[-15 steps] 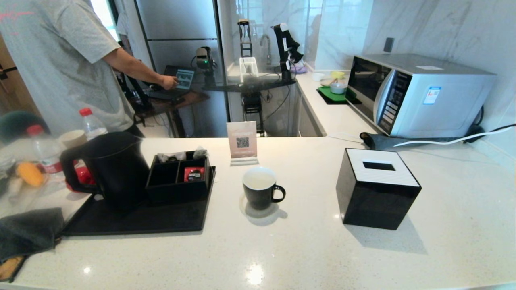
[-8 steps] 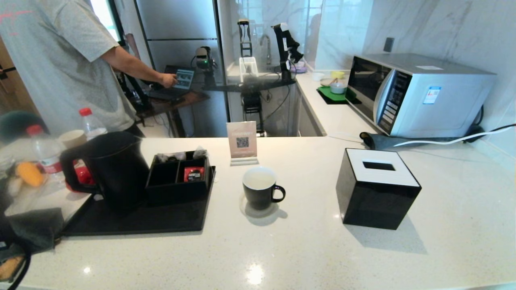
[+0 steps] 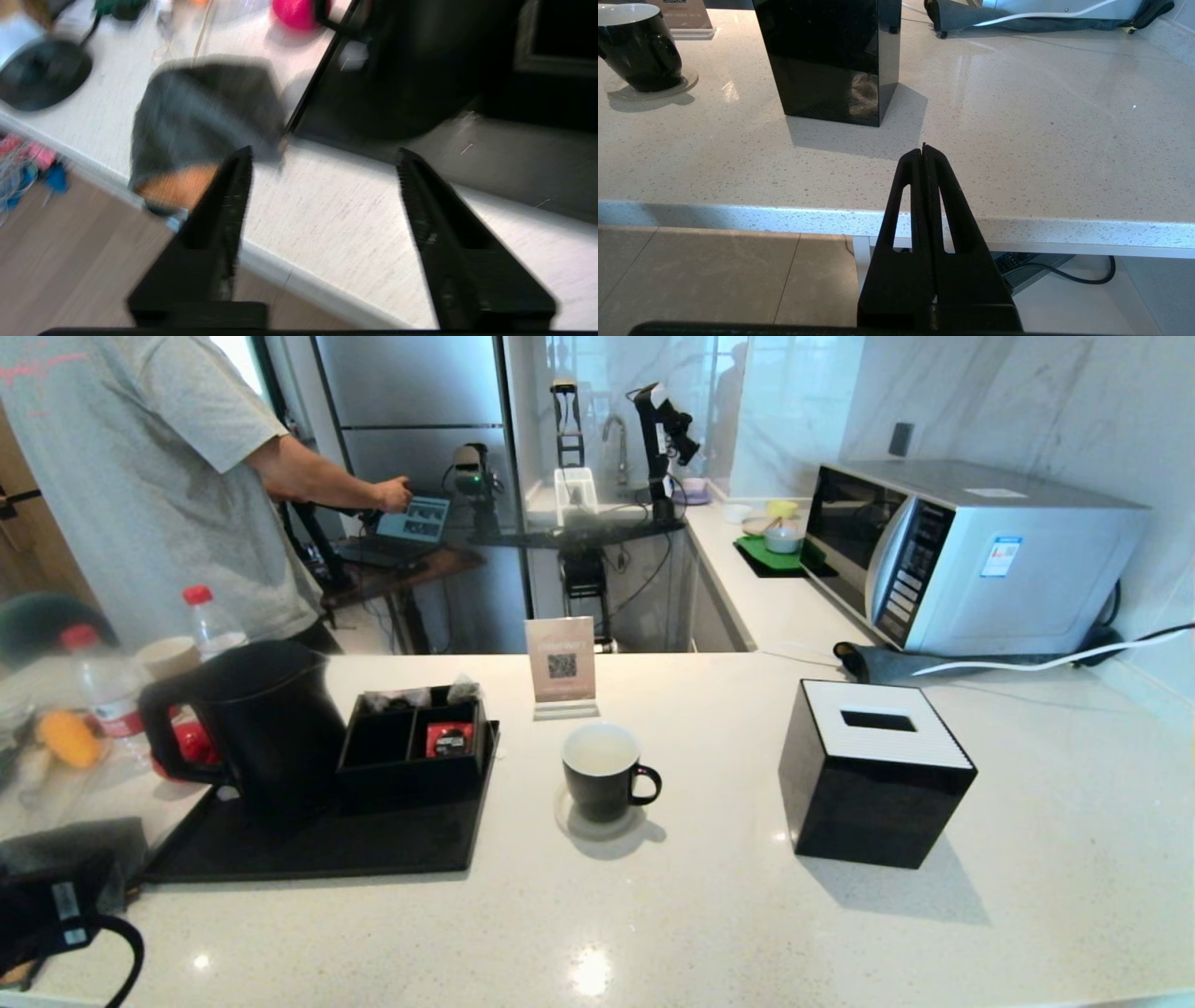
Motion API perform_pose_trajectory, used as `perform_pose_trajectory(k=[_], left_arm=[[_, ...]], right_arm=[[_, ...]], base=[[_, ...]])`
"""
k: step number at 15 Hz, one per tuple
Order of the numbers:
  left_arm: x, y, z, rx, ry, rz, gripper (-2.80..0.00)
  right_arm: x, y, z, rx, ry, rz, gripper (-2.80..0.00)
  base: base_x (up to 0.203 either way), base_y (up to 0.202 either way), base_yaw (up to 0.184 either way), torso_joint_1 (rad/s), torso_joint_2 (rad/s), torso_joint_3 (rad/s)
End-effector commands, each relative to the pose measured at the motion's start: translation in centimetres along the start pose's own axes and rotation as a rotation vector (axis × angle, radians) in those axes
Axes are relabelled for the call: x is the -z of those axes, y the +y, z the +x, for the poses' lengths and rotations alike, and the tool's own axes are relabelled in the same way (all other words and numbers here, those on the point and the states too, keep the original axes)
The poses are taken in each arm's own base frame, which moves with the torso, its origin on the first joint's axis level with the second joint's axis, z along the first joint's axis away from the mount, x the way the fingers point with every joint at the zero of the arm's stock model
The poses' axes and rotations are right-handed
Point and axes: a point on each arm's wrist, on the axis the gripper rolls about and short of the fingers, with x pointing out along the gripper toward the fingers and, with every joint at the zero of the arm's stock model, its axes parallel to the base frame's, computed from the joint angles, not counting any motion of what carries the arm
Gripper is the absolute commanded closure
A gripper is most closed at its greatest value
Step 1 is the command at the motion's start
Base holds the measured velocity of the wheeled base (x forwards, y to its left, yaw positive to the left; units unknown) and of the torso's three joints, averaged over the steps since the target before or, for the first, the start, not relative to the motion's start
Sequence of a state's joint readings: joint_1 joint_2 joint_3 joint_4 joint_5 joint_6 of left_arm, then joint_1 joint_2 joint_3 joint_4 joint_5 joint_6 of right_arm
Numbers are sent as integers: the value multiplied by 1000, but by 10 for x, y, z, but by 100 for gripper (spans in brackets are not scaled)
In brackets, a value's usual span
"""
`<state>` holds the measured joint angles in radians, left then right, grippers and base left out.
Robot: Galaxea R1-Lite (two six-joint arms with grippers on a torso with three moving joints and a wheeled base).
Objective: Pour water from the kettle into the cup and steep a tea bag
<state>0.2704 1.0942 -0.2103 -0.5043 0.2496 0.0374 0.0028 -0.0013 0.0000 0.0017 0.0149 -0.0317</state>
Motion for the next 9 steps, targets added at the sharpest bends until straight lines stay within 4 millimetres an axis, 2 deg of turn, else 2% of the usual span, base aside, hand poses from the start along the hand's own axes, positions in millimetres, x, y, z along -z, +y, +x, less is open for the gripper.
perform_pose_trajectory(k=[1,6,9], left_arm=[[22,7,4,-66,71,4,-280],[33,24,12,-198,148,-12,-280],[33,29,33,-226,168,-11,-280]], right_arm=[[0,0,0,-1,1,0,0],[0,0,0,-1,1,0,0],[0,0,0,-1,1,0,0]], base=[[0,0,0,0,0,0],[0,0,0,0,0,0],[0,0,0,0,0,0]])
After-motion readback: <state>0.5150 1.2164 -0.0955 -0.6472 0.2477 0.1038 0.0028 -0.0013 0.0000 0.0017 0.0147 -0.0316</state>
